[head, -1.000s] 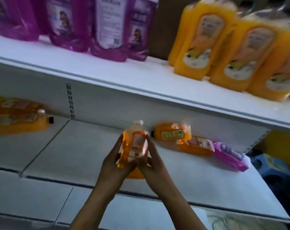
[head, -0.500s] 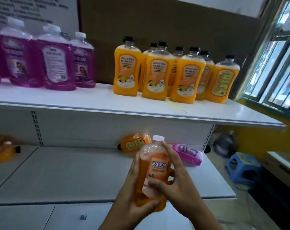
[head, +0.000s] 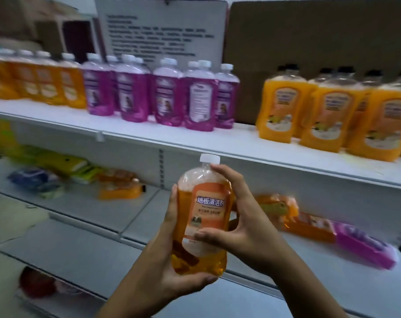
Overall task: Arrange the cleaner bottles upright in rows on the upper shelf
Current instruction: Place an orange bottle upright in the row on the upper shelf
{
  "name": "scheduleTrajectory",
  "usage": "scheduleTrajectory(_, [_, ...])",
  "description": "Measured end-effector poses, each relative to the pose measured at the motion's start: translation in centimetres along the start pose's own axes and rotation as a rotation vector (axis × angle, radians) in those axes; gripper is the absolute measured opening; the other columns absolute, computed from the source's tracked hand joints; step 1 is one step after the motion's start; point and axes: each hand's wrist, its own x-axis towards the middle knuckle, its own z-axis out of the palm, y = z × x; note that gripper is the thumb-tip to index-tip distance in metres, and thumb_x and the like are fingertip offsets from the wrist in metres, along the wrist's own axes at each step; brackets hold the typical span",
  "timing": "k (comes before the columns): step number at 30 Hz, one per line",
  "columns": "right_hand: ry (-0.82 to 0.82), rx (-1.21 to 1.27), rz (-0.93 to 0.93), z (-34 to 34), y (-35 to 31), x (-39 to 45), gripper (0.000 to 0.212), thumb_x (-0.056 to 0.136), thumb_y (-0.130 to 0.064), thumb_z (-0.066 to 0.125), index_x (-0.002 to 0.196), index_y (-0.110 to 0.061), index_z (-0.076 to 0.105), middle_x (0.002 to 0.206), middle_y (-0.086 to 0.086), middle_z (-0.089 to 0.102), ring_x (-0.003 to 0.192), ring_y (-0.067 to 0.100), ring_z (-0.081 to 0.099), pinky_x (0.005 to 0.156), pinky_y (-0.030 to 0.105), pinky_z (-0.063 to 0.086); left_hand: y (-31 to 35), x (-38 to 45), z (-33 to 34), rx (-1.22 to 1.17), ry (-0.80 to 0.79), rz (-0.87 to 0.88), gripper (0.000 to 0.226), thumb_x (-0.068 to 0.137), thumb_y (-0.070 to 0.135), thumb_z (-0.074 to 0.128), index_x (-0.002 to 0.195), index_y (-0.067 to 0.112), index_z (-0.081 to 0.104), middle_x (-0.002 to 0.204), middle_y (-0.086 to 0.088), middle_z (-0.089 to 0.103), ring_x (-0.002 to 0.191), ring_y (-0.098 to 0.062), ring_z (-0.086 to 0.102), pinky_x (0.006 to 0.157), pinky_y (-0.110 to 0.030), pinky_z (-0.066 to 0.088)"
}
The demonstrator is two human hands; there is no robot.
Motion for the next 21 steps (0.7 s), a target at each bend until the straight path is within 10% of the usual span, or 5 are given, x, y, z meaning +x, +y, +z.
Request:
scheduleTrajectory(6, [-0.141,-0.058,-0.187,8.4,-2.1,10.8,0.095,0.076,-0.026,0.086,0.148,-0.043,0.026,0.147,-0.016,0.032,0.133,0.014,0.048,0.094,0.036,0.057,-2.2,0.9,-11.9,-0.1,0.091,0.052,0.124,0.066,0.04,0.085,0.133,0.073,-0.014,0.131,0.039,0.047,0.12,0.001,0.057,0.095,-0.027,0.053])
scheduleTrajectory(21, [0.013,-0.128,-0.474,26.4,-5.9,33.7,0.09,0.079,-0.027,0.082,0.15,-0.028,0.028,0.15,-0.001,0.032,0.136,0.015,0.04,0.103,0.039,0.051,-9.4,6.8,-36.5,0.221,0.35,0.104,0.108,0.07,0.043,0.079,0.152,0.034,0.009,0.141,0.006,0.05,0.122,-0.003,0.055,0.099,-0.028,0.051])
